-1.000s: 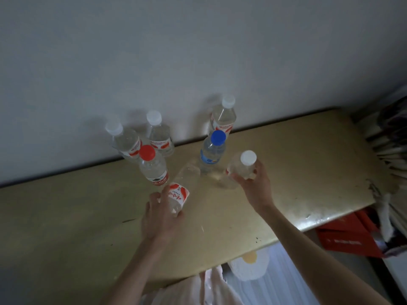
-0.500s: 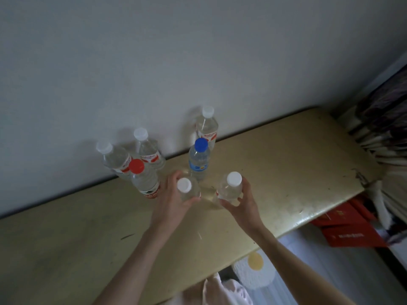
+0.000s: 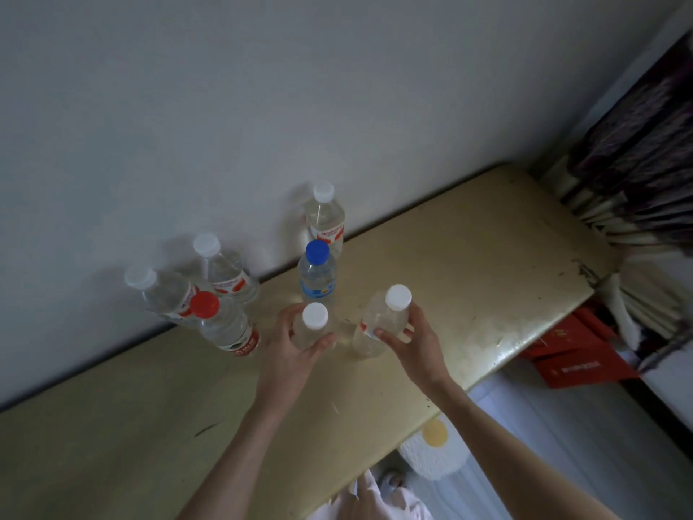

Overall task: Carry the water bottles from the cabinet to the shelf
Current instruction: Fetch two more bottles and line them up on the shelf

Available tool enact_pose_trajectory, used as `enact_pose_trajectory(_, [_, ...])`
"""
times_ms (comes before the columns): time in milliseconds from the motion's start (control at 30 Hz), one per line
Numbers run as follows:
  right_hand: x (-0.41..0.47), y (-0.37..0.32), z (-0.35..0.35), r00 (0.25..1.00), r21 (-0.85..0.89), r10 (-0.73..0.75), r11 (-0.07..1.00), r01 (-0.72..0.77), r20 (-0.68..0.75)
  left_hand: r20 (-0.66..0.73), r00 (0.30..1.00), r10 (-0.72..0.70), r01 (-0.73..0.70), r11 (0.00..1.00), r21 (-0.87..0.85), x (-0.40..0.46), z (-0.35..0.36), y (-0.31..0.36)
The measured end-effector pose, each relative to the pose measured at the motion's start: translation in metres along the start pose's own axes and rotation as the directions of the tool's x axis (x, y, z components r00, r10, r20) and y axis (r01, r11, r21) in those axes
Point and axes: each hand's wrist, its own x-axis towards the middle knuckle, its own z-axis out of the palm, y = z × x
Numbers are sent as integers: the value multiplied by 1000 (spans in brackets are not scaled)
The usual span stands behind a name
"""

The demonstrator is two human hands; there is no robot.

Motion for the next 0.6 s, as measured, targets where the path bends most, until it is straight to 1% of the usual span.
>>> enact_pose_trajectory(100, [-4,-2,-16,998,89,43,995,-38,-55,25,999,20,-21,999,35,0,2,5])
enact_pose_trajectory(233, [-29,-6,-54,991,183,66,982,-45,-114,31,999,44,-42,998,-54,-10,17,18])
enact_pose_trajectory(333, [-55,-7,-90,976,230,74,973,-26,-203,85,990,109,-101,990,-95,-19,35,39])
enact_pose_trajectory(400, [-79,-4,-115,950,242,88,970,-14,-298,146,973,178,-165,981,-101,-29,52,56])
enact_pose_trajectory(500, [-122,2,-152,894,268,108,963,14,-435,236,928,288,-268,957,-114,-53,82,84])
enact_pose_trajectory(600, [-184,15,-193,809,276,118,960,56,-575,338,859,383,-367,923,-114,-97,119,113])
